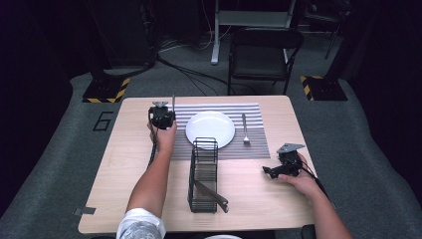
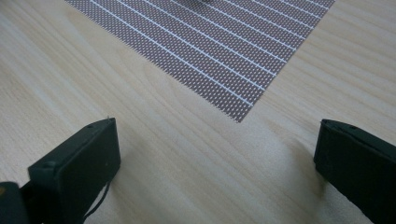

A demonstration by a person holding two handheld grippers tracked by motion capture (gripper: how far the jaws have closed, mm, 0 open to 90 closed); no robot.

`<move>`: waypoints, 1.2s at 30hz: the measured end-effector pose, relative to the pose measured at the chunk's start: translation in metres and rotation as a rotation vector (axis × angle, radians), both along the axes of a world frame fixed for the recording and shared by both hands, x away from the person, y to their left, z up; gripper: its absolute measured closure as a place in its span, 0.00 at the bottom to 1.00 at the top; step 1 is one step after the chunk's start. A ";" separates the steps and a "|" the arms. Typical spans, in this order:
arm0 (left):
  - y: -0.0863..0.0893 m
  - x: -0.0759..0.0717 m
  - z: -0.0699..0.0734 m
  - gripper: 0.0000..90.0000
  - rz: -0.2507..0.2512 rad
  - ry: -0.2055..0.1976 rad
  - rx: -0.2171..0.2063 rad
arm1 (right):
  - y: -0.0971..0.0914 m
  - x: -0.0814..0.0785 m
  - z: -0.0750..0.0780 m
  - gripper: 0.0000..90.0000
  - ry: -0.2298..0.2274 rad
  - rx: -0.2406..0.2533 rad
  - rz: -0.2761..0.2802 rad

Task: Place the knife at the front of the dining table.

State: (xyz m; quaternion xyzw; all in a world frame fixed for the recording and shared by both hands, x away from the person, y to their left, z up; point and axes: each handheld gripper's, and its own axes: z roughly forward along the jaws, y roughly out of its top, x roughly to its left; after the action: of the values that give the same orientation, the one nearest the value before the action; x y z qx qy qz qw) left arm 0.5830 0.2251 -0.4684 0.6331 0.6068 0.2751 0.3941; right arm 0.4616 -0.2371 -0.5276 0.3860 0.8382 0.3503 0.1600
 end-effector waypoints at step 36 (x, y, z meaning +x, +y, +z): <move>-0.001 0.027 -0.033 0.93 0.071 0.115 -0.034 | 0.000 0.000 0.000 0.00 0.000 0.000 0.007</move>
State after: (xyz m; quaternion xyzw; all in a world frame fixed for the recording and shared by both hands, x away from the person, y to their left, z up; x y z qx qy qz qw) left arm 0.6095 0.2245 -0.5010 0.6191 0.6553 0.2418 0.3590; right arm 0.4619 -0.2371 -0.5277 0.3833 0.8395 0.3509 0.1588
